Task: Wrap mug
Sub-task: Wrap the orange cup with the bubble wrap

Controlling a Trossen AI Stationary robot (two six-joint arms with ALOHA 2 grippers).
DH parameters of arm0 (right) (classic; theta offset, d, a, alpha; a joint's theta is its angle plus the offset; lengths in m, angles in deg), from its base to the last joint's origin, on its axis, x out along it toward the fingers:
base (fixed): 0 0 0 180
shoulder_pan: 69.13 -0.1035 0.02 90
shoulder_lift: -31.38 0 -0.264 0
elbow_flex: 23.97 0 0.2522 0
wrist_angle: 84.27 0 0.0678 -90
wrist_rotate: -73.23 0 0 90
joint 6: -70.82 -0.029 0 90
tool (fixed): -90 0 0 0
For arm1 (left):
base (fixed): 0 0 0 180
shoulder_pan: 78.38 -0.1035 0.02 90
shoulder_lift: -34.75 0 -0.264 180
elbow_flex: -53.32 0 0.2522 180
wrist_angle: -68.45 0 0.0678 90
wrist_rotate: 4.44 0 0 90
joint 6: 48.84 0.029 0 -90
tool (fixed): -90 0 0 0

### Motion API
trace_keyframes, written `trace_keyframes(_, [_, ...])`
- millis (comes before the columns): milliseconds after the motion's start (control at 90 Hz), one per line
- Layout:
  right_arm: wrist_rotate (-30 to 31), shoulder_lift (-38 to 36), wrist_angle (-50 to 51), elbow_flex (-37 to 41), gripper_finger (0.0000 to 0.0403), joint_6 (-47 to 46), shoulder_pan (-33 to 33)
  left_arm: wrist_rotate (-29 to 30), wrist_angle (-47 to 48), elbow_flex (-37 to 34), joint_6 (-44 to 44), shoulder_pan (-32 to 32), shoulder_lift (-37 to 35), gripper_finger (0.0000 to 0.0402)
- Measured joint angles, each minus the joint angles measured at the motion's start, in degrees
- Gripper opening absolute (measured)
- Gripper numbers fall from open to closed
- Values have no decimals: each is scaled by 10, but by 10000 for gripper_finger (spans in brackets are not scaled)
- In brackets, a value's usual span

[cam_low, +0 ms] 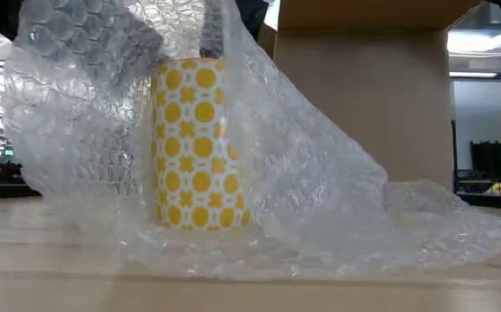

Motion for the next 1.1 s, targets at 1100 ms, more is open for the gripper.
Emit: trace_keyframes(1100, [-25,-8,-177,180,0,-51,11,11,115,0,-47,18,-97,66])
